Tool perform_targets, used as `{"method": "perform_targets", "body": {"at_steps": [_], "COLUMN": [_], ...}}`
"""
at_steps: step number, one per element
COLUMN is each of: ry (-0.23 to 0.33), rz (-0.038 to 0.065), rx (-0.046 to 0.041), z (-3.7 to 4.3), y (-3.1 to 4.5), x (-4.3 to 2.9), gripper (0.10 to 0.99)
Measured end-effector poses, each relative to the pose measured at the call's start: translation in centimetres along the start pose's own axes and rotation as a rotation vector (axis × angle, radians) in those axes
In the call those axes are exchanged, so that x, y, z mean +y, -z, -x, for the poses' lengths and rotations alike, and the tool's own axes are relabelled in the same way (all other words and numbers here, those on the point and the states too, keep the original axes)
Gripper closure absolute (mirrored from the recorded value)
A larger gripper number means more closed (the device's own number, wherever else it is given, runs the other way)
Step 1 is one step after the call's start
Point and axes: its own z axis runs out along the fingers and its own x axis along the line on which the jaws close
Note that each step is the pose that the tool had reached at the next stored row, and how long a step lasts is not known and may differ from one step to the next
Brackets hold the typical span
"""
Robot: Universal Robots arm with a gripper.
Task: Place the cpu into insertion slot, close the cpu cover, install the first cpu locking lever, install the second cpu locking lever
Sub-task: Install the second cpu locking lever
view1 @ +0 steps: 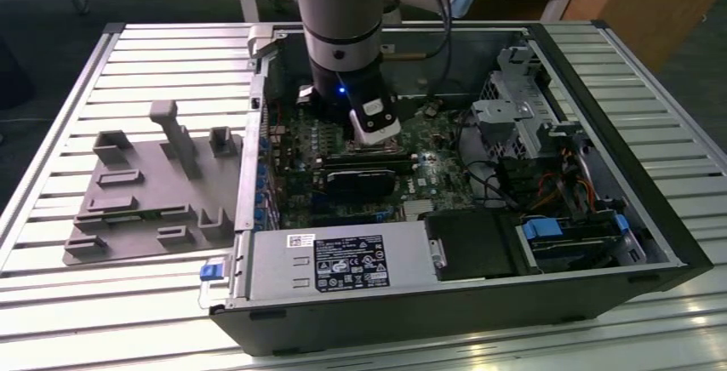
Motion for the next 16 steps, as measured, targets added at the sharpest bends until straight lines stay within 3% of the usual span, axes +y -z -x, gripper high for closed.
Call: {"method": "perform_targets", "body": {"at_steps": [5,10,16], "ry": [-0.003,-0.006,-0.005], "rz": [-0.005,-0.025,-0.05], "rx": [-0.0017,-0.0065,-0.0109], "z": [1.41,2.72,3.59], "y": [-0.11,-0.22,-0.38], "x": [0.26,0.54,1.09], "gripper": [0.98,0.98,0.98]}}
